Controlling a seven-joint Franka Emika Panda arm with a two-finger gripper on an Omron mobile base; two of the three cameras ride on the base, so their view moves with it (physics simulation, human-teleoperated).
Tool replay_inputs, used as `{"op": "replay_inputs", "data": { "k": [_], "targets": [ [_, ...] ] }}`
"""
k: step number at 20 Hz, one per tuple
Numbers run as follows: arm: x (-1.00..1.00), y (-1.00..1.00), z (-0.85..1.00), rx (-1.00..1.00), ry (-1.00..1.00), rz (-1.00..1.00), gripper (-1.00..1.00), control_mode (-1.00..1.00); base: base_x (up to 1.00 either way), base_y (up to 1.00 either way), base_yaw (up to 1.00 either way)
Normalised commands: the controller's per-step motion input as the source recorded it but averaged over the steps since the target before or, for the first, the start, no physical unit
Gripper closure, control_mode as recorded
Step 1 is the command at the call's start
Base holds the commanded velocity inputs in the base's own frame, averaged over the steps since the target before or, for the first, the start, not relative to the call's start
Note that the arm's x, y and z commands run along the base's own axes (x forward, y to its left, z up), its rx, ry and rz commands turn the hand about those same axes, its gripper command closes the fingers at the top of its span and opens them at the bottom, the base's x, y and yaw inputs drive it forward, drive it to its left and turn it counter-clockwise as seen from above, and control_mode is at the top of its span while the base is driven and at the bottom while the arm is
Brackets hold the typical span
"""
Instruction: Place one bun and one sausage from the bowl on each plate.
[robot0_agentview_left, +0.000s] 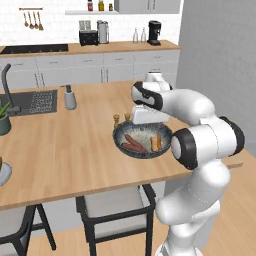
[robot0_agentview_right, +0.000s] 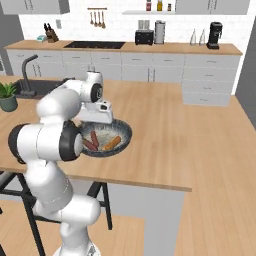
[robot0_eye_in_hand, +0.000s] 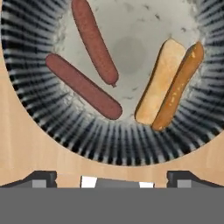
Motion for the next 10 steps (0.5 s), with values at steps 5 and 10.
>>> {"op": "replay_inputs", "data": {
  "k": [5, 10],
  "targets": [
    [0.96, 0.22, -0.51, 0.04, 0.06, 0.17, -1.00, -1.00, 0.00, 0.00, 0.00],
    [0.65, 0.07, -0.61, 0.06, 0.02, 0.05, -1.00, -1.00, 0.00, 0.00, 0.00]
  ]
}}
